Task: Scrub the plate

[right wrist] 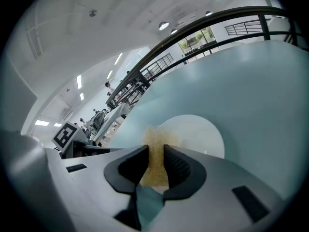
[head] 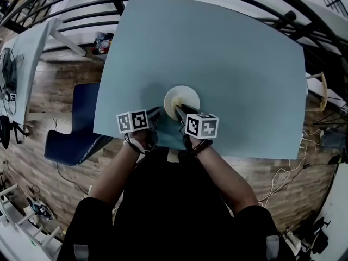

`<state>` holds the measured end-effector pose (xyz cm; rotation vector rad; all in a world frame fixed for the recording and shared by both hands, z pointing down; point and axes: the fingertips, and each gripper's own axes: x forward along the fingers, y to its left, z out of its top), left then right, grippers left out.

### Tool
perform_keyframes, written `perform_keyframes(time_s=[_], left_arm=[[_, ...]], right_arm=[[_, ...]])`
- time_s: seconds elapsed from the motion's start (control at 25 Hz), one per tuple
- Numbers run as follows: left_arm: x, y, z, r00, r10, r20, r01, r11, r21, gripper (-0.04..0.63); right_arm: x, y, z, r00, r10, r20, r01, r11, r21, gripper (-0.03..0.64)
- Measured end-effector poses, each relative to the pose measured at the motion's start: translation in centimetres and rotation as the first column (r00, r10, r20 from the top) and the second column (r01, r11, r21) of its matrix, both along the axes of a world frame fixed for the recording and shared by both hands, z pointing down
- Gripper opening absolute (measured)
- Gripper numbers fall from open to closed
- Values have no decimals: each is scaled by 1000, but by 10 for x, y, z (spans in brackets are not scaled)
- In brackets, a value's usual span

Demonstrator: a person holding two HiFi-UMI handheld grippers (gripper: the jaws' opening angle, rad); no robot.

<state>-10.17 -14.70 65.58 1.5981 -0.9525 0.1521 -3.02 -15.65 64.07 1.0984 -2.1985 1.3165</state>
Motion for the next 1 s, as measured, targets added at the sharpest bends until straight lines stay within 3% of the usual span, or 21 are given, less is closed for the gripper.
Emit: perform_keyframes(time_s=[0.24, 0.64, 0.8, 1.0], left_arm=[[13, 2, 8, 998, 29, 60, -27, 999, -33, 75], [24, 8, 10, 997, 33, 66, -30, 999, -46, 75], [18, 8, 5, 999, 13, 46, -11, 999, -39, 75], [-3, 12, -1, 999, -27, 20, 27, 999, -32, 75]], right_arm=[[47, -5, -1, 996, 92, 2, -92, 996, 7, 104], [105, -12, -16, 975, 221, -19, -221, 974, 43, 104], [94, -15, -24, 978, 210, -10, -209, 976, 64, 104], [39, -7, -24, 994, 107, 15, -108, 993, 51, 104]])
